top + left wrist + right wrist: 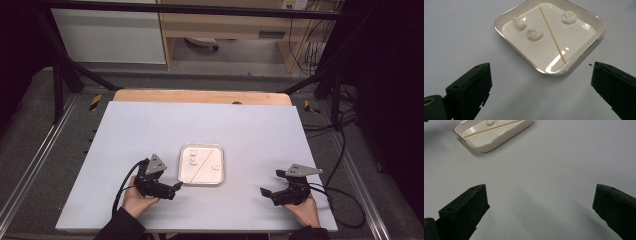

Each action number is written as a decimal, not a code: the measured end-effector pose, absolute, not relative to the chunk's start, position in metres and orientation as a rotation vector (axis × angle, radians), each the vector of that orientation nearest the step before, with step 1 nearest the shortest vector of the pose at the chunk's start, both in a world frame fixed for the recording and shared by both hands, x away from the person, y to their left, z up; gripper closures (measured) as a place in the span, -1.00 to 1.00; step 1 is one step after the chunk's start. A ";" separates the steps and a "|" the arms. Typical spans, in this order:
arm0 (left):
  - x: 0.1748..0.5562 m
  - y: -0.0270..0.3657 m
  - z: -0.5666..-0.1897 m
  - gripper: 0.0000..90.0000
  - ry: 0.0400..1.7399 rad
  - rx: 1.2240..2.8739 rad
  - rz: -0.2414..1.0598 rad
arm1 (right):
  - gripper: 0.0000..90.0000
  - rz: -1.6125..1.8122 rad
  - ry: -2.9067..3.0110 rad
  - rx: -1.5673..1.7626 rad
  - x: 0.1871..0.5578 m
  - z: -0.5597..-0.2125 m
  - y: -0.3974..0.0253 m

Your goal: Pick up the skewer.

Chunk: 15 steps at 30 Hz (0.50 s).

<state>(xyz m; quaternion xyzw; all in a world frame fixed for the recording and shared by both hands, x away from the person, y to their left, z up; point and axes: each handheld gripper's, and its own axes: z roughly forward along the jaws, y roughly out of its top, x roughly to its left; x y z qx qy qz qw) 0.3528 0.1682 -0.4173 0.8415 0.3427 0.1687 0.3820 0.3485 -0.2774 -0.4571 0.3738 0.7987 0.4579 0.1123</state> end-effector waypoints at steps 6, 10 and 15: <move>0.359 0.150 -0.415 -0.90 0.863 2.167 0.431 | -0.98 1.344 2.346 1.094 0.349 -0.457 -0.277; 0.365 0.140 -0.413 -0.86 0.869 2.184 0.435 | -0.98 1.341 2.350 1.090 0.349 -0.457 -0.277; 0.369 0.131 -0.412 -0.75 0.876 2.190 0.423 | -0.98 1.340 2.351 1.090 0.349 -0.458 -0.277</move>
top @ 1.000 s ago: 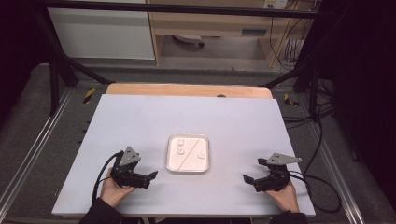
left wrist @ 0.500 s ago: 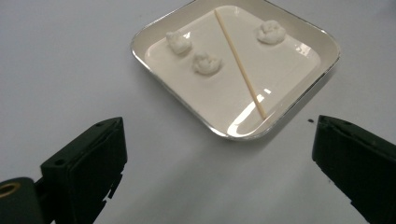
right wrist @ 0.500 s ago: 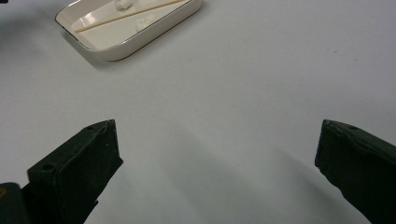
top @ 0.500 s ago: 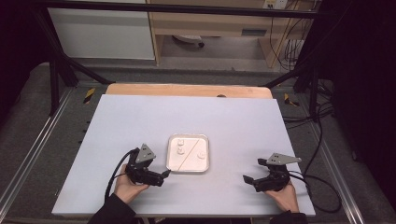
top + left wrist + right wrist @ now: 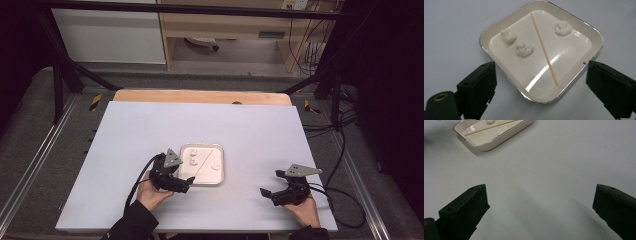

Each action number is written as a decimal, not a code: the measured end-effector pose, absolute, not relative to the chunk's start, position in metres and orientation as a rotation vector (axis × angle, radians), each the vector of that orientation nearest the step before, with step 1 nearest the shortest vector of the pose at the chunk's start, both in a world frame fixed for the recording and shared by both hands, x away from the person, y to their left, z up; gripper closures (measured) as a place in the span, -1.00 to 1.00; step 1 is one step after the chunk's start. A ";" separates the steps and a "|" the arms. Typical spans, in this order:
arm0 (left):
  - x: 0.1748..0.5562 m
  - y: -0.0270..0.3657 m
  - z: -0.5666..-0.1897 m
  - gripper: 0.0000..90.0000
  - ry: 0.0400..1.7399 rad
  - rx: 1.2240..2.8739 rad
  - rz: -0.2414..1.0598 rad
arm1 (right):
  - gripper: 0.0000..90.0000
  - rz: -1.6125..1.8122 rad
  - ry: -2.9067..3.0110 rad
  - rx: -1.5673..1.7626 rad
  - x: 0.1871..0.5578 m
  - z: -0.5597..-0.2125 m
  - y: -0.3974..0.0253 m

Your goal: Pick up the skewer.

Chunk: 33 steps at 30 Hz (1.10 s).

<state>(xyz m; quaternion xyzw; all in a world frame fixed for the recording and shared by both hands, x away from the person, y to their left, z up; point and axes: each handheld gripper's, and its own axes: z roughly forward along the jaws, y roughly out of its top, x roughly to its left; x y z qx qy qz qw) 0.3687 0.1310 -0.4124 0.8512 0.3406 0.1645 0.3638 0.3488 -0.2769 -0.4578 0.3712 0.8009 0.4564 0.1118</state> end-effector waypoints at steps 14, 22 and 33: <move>0.381 0.104 -0.422 -0.04 0.911 2.256 0.403 | -0.98 1.344 2.355 1.085 0.349 -0.458 -0.277; 0.384 0.094 -0.428 0.28 0.957 2.245 0.390 | -0.98 1.346 2.357 1.086 0.349 -0.458 -0.276; 0.385 0.088 -0.436 0.64 1.025 2.247 0.384 | -0.98 1.348 2.360 1.087 0.349 -0.458 -0.276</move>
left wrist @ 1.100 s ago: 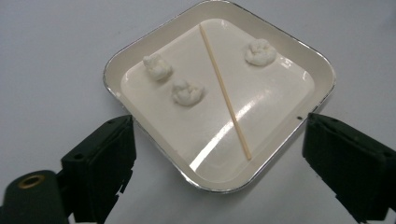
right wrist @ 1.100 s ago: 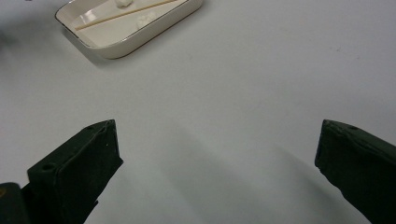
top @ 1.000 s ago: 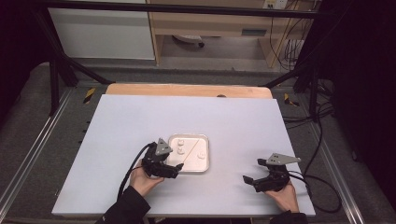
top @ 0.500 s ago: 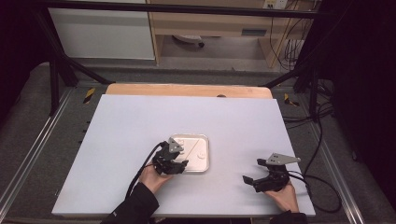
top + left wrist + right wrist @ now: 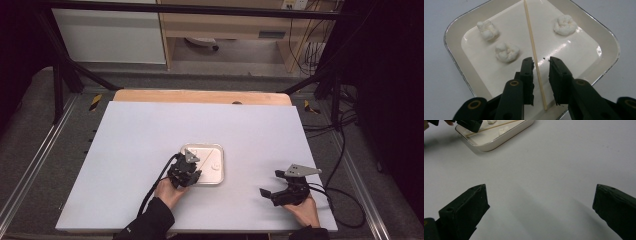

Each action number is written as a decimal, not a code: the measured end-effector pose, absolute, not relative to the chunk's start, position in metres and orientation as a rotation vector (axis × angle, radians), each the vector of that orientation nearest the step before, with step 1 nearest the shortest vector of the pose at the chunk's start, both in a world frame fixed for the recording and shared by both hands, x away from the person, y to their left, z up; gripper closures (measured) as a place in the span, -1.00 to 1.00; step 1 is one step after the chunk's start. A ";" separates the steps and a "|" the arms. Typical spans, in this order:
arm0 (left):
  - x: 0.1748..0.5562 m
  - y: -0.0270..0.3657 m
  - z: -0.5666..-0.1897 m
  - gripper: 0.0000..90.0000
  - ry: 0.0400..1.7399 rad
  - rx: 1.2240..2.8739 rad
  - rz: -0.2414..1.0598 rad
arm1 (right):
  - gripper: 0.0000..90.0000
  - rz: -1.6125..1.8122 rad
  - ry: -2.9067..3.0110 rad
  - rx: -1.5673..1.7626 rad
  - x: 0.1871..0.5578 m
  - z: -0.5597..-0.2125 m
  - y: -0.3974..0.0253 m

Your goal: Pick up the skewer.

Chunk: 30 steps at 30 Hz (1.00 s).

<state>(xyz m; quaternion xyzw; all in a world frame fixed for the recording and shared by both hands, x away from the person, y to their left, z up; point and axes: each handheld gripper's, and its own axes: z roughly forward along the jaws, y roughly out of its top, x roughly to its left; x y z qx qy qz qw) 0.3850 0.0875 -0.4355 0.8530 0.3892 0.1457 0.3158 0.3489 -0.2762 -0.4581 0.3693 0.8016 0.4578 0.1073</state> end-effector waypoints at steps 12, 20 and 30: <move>0.384 0.084 -0.440 0.78 1.043 2.239 0.427 | -0.98 1.348 2.362 1.086 0.349 -0.458 -0.276; 0.382 0.081 -0.441 0.88 1.065 2.233 0.450 | -0.98 1.349 2.365 1.085 0.349 -0.458 -0.276; 0.380 0.080 -0.441 0.96 1.082 2.222 0.466 | -0.98 1.349 2.365 1.084 0.349 -0.458 -0.276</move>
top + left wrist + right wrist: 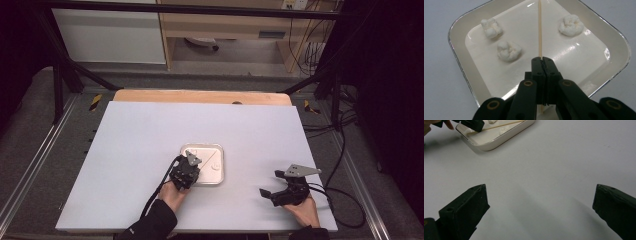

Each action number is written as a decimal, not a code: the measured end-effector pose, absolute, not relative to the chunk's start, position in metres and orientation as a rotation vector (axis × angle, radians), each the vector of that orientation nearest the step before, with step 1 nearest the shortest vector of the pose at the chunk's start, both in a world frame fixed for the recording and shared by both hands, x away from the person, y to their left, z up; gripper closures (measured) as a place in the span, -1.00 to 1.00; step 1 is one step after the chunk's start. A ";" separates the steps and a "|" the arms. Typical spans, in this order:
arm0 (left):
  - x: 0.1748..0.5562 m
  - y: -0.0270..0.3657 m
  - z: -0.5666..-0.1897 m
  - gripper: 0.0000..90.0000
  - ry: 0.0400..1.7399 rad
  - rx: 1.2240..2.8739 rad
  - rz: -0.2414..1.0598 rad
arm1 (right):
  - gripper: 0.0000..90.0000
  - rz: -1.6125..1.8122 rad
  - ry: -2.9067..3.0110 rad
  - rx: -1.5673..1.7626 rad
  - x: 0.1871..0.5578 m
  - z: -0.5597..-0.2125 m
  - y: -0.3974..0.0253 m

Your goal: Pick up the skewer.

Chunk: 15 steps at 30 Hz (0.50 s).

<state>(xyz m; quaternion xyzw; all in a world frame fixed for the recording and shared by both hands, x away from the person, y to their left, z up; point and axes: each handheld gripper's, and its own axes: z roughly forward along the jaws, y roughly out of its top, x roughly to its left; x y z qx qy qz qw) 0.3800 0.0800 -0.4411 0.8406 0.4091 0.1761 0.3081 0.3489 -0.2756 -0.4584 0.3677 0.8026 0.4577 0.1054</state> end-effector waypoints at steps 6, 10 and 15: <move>0.380 0.083 -0.442 0.97 1.060 2.204 0.443 | -0.98 1.347 2.366 1.079 0.349 -0.459 -0.276; 0.379 0.086 -0.439 0.98 1.042 2.188 0.454 | -0.98 1.344 2.366 1.073 0.349 -0.459 -0.275; 0.378 0.093 -0.432 0.98 1.023 2.162 0.443 | -0.98 1.345 2.366 1.072 0.349 -0.458 -0.275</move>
